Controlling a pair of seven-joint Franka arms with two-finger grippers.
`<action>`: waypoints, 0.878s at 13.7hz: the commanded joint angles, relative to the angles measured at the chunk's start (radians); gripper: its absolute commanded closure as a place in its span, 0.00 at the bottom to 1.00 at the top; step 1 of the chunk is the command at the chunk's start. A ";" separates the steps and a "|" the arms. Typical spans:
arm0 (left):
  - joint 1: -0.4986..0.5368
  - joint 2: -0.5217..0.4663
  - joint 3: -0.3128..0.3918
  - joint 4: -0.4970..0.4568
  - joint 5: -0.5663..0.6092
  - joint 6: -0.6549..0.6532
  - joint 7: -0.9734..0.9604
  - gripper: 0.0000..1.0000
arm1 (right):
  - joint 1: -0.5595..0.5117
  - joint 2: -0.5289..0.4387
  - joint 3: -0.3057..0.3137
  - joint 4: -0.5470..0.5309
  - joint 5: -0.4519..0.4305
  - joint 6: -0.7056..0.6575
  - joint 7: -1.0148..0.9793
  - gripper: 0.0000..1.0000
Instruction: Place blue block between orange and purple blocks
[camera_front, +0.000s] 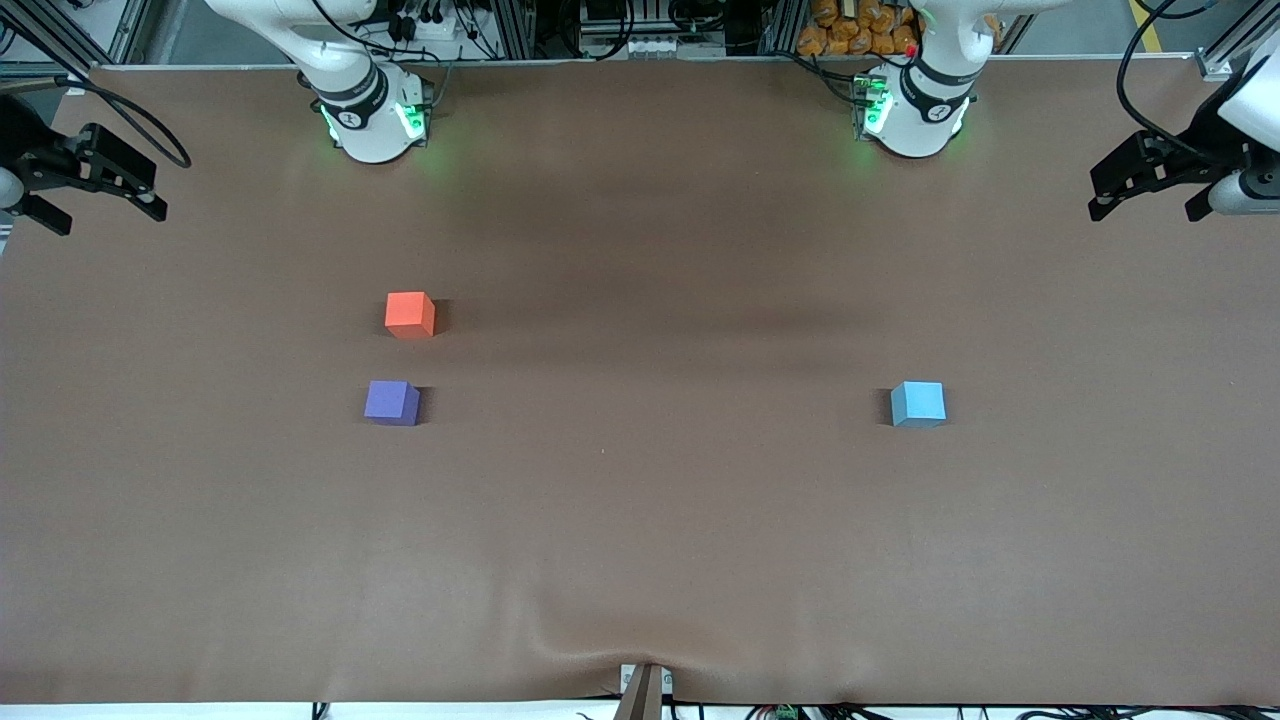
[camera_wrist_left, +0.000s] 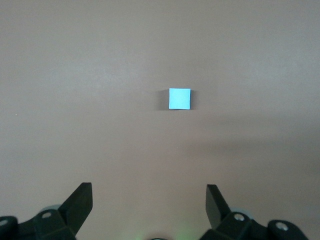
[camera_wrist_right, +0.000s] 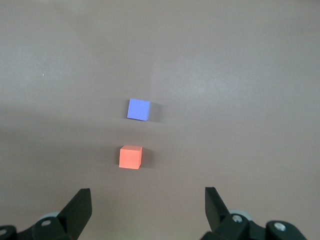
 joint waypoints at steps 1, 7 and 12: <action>0.002 -0.001 -0.006 0.015 0.023 -0.021 0.015 0.00 | 0.011 0.002 -0.010 0.012 0.012 -0.002 0.011 0.00; 0.008 0.038 -0.004 0.040 0.038 -0.024 0.018 0.00 | 0.010 0.012 -0.012 0.014 0.010 0.001 0.011 0.00; 0.010 0.080 -0.008 0.022 0.037 -0.027 0.021 0.00 | 0.010 0.012 -0.012 0.020 0.009 -0.002 0.011 0.00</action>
